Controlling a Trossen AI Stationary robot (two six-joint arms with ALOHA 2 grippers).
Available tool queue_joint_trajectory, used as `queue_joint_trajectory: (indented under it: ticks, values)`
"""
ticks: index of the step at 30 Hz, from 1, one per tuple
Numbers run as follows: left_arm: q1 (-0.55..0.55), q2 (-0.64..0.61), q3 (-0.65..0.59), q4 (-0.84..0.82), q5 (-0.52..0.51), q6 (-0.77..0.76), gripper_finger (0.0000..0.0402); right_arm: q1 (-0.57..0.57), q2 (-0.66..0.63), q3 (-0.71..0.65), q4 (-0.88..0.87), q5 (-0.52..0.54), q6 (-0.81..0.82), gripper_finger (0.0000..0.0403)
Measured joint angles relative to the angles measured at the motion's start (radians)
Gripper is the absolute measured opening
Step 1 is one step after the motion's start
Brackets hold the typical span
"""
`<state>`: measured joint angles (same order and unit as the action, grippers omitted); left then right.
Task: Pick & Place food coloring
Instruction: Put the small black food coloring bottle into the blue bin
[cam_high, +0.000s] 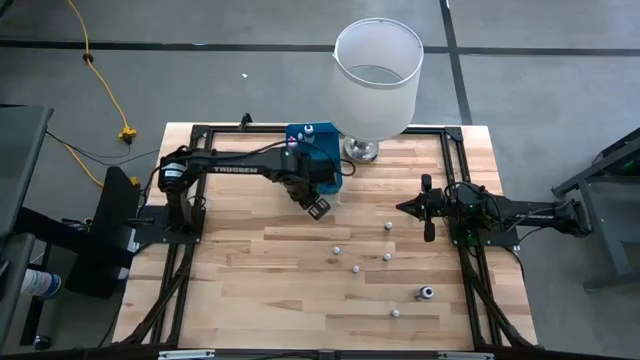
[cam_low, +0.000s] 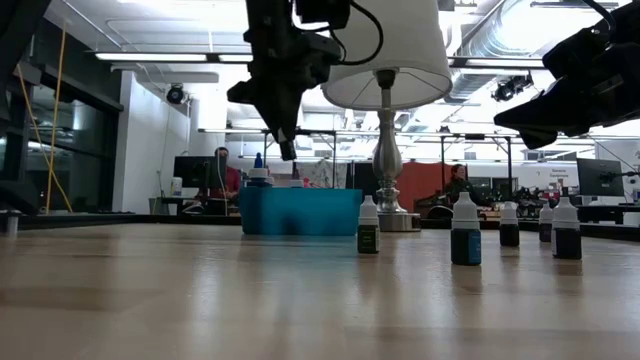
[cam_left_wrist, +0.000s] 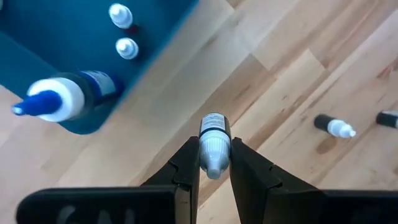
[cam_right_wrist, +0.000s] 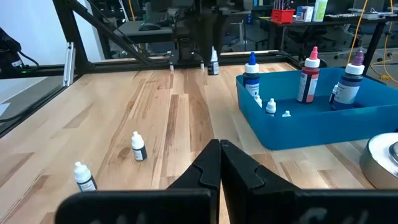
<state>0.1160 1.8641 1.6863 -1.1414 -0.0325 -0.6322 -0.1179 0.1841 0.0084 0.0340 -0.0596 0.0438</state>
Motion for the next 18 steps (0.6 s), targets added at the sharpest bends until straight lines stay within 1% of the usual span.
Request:
queue_joint_trajectory:
  ticks: [4, 10, 13, 15, 18]
  values:
    - [0.032, -0.010, -0.001, -0.004, -0.005, 0.002, 0.0061, 0.000, 0.000, 0.000, 0.000, 0.000, 0.000, 0.0000]
    - [0.088, -0.023, -0.002, -0.039, -0.068, 0.000, 0.0061, 0.000, 0.000, 0.000, 0.000, 0.000, 0.000, 0.0000]
    - [0.114, -0.030, 0.000, -0.051, -0.120, 0.013, 0.0061, 0.000, 0.000, 0.000, 0.000, 0.000, 0.000, 0.0000]
    - [0.130, -0.028, 0.000, -0.066, -0.155, 0.037, 0.0061, 0.000, 0.000, 0.000, 0.000, 0.000, 0.000, 0.0000]
    - [0.150, -0.028, 0.000, -0.075, -0.200, 0.115, 0.0061, 0.000, 0.000, 0.000, 0.000, 0.000, 0.000, 0.0000]
